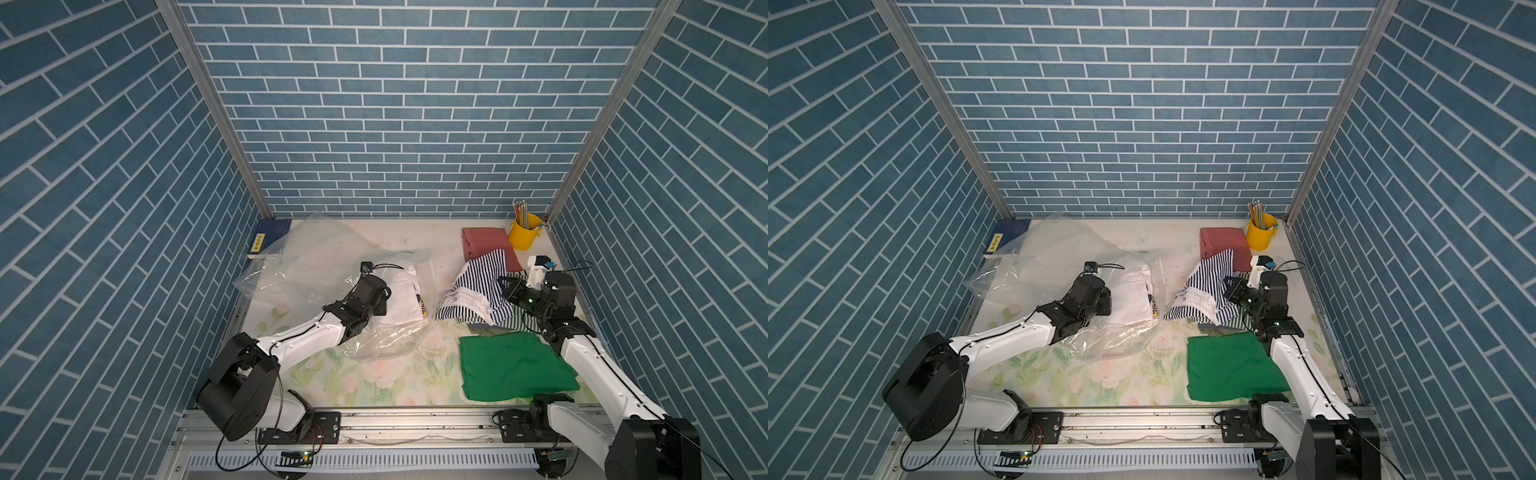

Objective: Take the tank top out of the vacuum bag
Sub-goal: Adjust the tank top at the center of the board.

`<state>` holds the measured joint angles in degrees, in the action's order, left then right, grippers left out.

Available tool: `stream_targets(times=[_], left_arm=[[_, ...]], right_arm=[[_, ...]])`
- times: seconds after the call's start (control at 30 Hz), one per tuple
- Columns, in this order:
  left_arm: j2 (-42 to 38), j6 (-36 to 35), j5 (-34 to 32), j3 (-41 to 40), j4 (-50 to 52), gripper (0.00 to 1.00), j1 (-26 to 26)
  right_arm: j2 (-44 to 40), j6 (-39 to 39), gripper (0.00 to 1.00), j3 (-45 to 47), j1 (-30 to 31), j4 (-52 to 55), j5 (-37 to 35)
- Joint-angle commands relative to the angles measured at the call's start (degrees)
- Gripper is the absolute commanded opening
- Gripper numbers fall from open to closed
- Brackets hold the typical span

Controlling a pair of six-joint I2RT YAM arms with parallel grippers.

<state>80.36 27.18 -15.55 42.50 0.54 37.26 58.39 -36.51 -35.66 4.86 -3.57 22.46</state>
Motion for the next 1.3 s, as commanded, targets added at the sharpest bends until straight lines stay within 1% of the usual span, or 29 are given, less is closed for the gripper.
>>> stream_targets(times=[0.0, 0.13, 0.27, 0.53, 0.6, 0.7, 0.8, 0.9, 0.97, 1.07, 1.17, 1.27], left_arm=[[-1.3, -0.7, -1.8, -0.2, 0.4, 0.0, -0.5], [-1.5, -0.9, -2.2, 0.1, 0.3, 0.0, -0.5], [-1.9, -1.1, -2.6, 0.0, 0.2, 0.0, -0.5], [-4.3, -1.3, -4.2, -1.7, 0.4, 0.0, -1.0], [-5.1, -1.3, -4.5, -2.3, 0.4, 0.0, -1.2], [-5.8, -1.4, -4.4, -3.0, 0.1, 0.0, -1.6], [-5.9, -1.4, -3.9, -3.5, -0.5, 0.0, -1.7], [-5.5, -1.4, -3.6, -3.4, -0.6, 0.0, -1.7], [-5.2, -1.4, -3.3, -3.4, -0.9, 0.0, -1.8], [-5.1, -1.7, -3.3, -3.1, -0.7, 0.0, -1.9], [-5.3, -1.8, -3.2, -3.4, -0.9, 0.0, -2.0], [-4.9, -1.7, -2.3, -3.5, -1.6, 0.0, -2.1]], right_arm=[[1.0, 2.4, 0.0, -6.7, -0.1, 4.8, 2.4], [3.5, 5.4, 0.0, -15.5, -0.1, 11.9, 1.6], [8.6, 8.1, 0.0, -24.4, -0.2, 17.1, 3.6], [17.6, 7.9, 0.0, -37.0, 1.1, 18.1, 9.0], [18.8, 8.4, 0.0, -40.1, 1.3, 19.1, 9.0], [19.3, 10.6, 0.0, -44.1, 1.2, 22.5, 6.0], [18.3, 11.0, 0.0, -43.3, 0.8, 24.1, 4.6], [16.1, 9.9, 0.0, -38.4, -0.3, 24.1, 3.6], [15.0, 10.0, 0.0, -35.6, -1.7, 26.3, 1.5], [11.7, 10.0, 0.0, -30.6, -5.1, 28.3, 0.2], [8.0, 9.9, 0.0, -26.2, -10.2, 29.0, 2.5], [7.3, 13.0, 0.0, -24.9, -13.4, 33.0, -1.1]])
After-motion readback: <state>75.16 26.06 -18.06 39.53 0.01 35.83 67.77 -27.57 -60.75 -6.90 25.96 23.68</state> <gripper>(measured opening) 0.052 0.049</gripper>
